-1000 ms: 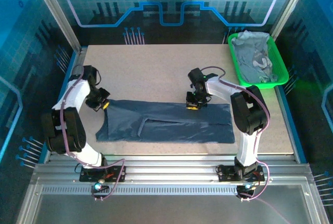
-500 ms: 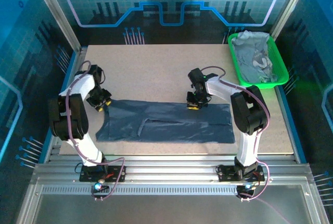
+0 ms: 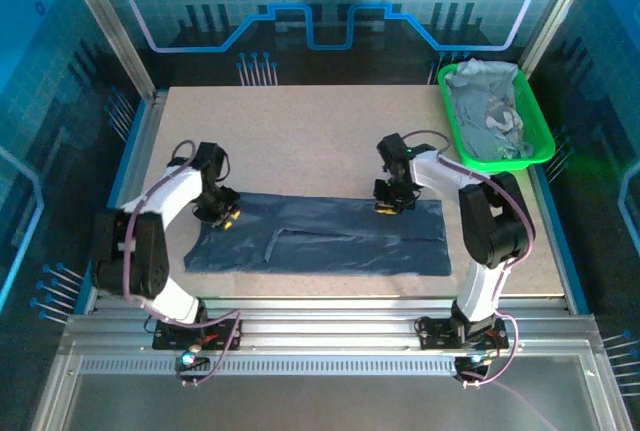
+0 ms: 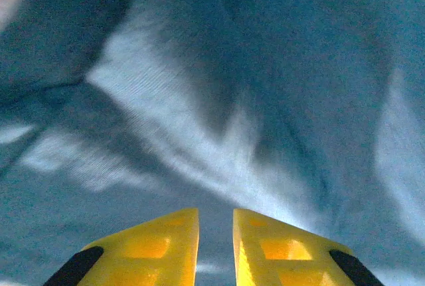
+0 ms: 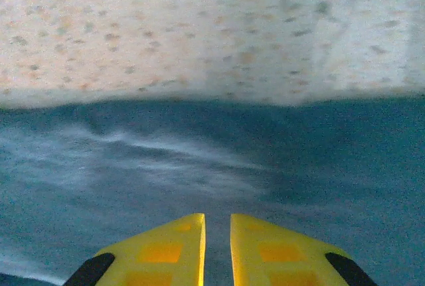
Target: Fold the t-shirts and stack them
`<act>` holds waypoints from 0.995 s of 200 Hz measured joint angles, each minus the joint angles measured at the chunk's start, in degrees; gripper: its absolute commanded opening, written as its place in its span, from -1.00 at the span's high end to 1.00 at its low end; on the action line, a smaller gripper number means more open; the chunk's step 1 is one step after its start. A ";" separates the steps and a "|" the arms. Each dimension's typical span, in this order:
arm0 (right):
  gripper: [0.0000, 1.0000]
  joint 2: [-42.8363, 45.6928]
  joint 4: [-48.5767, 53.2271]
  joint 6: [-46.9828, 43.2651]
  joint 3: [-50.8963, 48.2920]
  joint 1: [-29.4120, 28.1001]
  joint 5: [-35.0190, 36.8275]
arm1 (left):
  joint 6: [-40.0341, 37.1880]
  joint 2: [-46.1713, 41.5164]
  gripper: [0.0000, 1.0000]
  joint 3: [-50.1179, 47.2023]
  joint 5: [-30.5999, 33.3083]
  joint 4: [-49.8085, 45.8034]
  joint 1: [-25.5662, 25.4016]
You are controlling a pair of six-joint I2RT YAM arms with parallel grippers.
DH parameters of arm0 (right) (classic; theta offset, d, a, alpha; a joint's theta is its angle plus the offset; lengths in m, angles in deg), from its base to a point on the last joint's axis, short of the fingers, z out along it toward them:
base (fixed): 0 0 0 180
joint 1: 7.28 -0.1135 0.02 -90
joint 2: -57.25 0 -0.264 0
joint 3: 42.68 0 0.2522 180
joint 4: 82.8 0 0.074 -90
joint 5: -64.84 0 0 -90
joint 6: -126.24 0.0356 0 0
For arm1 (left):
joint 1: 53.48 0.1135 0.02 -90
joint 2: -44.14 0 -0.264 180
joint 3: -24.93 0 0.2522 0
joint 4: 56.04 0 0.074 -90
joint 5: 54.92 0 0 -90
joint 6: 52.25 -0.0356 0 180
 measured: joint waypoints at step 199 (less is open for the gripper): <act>0.51 -6.40 9.99 18.03 11.74 -3.32 -1.40 | -2.14 39.34 0.24 60.54 -12.57 9.53 -4.39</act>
